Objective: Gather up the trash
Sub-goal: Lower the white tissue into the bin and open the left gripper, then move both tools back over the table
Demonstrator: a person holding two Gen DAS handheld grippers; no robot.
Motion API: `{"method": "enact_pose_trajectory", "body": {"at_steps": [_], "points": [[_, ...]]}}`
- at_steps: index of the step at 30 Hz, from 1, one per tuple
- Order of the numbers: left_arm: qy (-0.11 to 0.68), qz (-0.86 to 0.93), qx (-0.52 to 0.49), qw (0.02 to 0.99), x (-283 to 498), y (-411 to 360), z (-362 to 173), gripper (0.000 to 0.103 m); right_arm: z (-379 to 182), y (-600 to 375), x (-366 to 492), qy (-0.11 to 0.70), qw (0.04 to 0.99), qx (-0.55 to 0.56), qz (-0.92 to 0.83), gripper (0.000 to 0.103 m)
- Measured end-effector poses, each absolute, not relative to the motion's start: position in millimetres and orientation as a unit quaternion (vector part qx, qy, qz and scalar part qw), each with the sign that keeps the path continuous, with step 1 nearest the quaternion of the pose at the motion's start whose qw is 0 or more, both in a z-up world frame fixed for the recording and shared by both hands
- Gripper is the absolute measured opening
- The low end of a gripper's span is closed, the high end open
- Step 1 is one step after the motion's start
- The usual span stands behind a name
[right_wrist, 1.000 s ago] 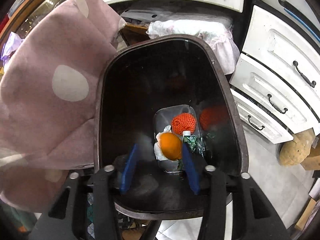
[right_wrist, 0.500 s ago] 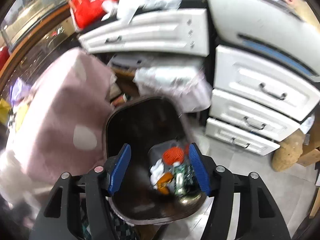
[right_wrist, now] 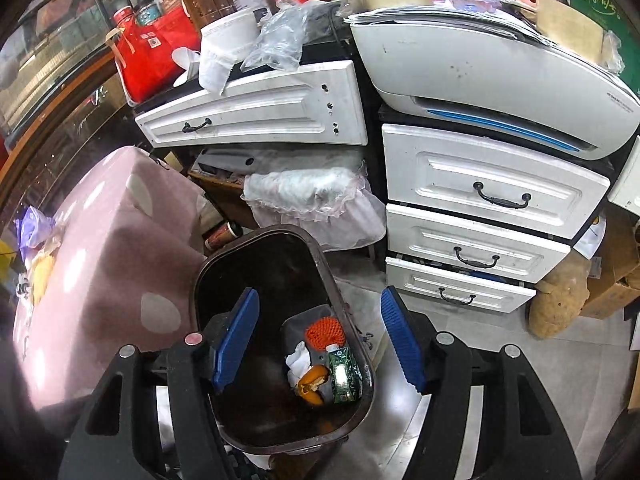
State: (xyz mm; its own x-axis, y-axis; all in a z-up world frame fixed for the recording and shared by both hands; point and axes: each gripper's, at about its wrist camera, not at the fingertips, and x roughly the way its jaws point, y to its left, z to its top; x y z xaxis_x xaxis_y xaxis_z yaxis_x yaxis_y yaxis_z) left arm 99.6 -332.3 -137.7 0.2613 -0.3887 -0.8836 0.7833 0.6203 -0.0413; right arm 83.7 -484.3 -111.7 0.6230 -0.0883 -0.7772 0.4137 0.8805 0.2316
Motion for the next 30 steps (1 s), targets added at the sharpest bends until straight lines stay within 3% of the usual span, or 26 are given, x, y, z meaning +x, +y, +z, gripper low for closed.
{"method": "enact_pose_trajectory", "body": {"at_steps": [5,8,13,15,20,30], "points": [[0.476,-0.376,0.242,0.758,100,-347,-158,0.035,-113,-481,84,0.414,0.878,0.197,-0.137,0.063],[0.477,-0.371,0.253,0.756,99,-348,-166,0.043,-113,-480,86,0.415,0.878,0.197,-0.135,0.063],[0.472,-0.376,0.25,0.758,102,-346,-171,0.078,-115,-478,87,0.419,0.876,0.2,-0.128,0.066],[0.471,-0.383,0.248,0.755,102,-345,-170,0.085,-115,-477,87,0.418,0.877,0.199,-0.126,0.069],[0.454,-0.392,0.246,0.761,94,-342,-161,0.091,-113,-474,87,0.413,0.88,0.202,-0.12,0.077],[0.434,-0.382,0.228,0.783,90,-323,-140,0.094,-109,-468,88,0.408,0.884,0.201,-0.11,0.08]]}}
